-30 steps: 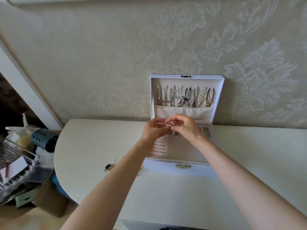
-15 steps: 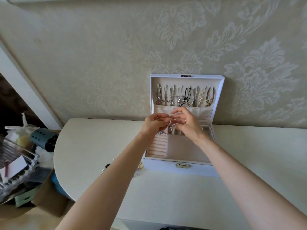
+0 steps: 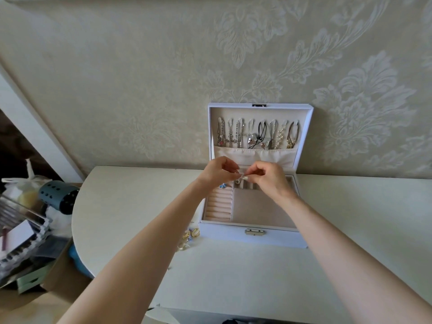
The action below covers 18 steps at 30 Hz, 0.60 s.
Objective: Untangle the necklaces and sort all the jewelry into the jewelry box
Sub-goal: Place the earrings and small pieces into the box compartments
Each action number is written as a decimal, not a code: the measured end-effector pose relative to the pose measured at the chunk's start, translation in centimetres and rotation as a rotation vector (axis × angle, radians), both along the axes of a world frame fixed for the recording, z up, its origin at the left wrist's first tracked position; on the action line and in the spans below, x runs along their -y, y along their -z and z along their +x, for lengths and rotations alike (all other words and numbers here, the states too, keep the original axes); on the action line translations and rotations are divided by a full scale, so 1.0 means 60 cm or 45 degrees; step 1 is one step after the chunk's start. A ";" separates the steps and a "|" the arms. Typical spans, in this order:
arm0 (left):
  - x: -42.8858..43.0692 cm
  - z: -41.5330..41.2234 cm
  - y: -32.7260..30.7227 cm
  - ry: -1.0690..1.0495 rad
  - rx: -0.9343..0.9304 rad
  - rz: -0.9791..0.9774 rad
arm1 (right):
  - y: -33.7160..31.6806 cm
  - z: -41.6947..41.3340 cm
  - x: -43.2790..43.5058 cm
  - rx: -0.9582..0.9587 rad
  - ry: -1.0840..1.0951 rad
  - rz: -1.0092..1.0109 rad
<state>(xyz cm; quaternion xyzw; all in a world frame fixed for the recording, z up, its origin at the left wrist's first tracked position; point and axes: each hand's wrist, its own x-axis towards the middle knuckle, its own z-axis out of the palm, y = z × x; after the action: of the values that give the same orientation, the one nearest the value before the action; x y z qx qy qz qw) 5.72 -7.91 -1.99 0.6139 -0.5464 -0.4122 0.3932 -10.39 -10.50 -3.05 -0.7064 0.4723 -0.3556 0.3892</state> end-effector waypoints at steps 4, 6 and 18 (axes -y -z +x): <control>0.007 -0.008 0.006 0.094 0.369 -0.077 | 0.007 -0.002 0.011 -0.498 0.021 -0.199; 0.008 -0.013 0.008 0.123 0.530 -0.126 | 0.007 0.003 0.013 -0.748 0.021 -0.303; 0.012 -0.021 0.024 0.038 1.034 -0.292 | 0.015 0.023 0.019 -1.110 0.047 -0.445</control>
<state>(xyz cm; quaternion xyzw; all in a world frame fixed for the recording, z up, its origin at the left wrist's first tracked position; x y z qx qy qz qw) 4.44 -8.64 -3.41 0.6709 -0.7081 -0.0790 0.2055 -9.00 -11.64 -3.93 -0.8364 0.5371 -0.1069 0.0234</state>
